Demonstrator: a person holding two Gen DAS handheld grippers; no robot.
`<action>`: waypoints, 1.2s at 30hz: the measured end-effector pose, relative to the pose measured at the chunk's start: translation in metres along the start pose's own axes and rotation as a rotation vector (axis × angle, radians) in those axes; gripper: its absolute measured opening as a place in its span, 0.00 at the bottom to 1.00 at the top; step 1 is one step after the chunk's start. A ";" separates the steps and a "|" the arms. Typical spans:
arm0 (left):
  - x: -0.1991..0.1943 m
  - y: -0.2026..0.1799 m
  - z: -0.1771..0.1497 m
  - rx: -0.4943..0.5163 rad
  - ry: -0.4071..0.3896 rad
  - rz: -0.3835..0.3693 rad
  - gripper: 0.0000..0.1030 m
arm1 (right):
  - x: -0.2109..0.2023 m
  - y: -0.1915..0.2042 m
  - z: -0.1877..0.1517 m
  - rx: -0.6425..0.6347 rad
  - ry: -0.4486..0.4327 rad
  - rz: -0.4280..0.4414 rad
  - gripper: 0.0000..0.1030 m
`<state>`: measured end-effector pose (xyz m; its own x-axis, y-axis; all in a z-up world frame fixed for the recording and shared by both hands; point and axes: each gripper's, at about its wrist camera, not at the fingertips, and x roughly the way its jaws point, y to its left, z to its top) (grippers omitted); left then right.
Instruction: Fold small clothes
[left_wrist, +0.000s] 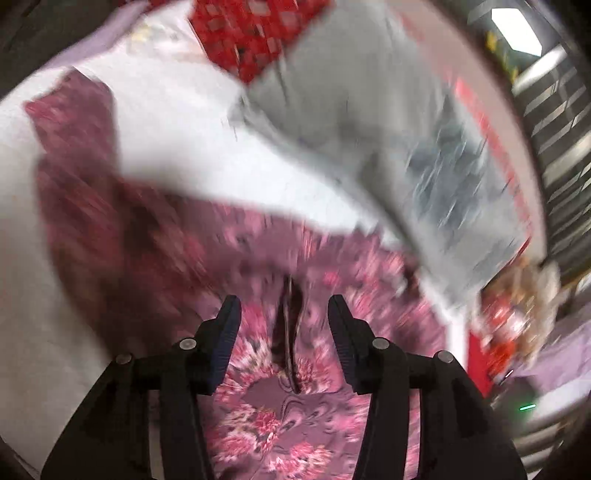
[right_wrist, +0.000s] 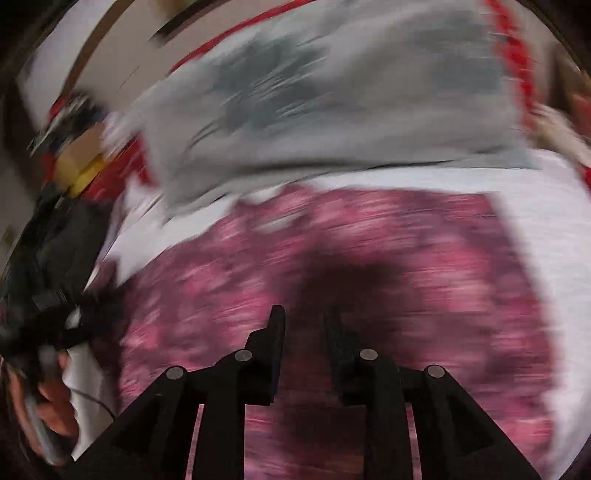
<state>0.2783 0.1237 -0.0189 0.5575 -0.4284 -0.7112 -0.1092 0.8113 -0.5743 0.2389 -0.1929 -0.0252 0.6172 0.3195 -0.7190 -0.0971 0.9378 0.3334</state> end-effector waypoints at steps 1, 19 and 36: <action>-0.013 0.007 0.008 -0.011 -0.028 -0.007 0.52 | 0.014 0.021 0.001 -0.018 0.006 0.051 0.24; 0.015 0.189 0.136 -0.378 0.106 -0.002 0.69 | 0.075 0.079 -0.030 -0.120 -0.054 0.157 0.27; -0.118 0.229 0.075 -0.369 -0.204 0.102 0.03 | 0.076 0.081 -0.029 -0.103 -0.062 0.181 0.27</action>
<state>0.2490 0.3904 -0.0359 0.6756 -0.2361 -0.6984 -0.4381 0.6333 -0.6379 0.2553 -0.0890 -0.0701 0.6289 0.4778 -0.6133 -0.2882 0.8759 0.3869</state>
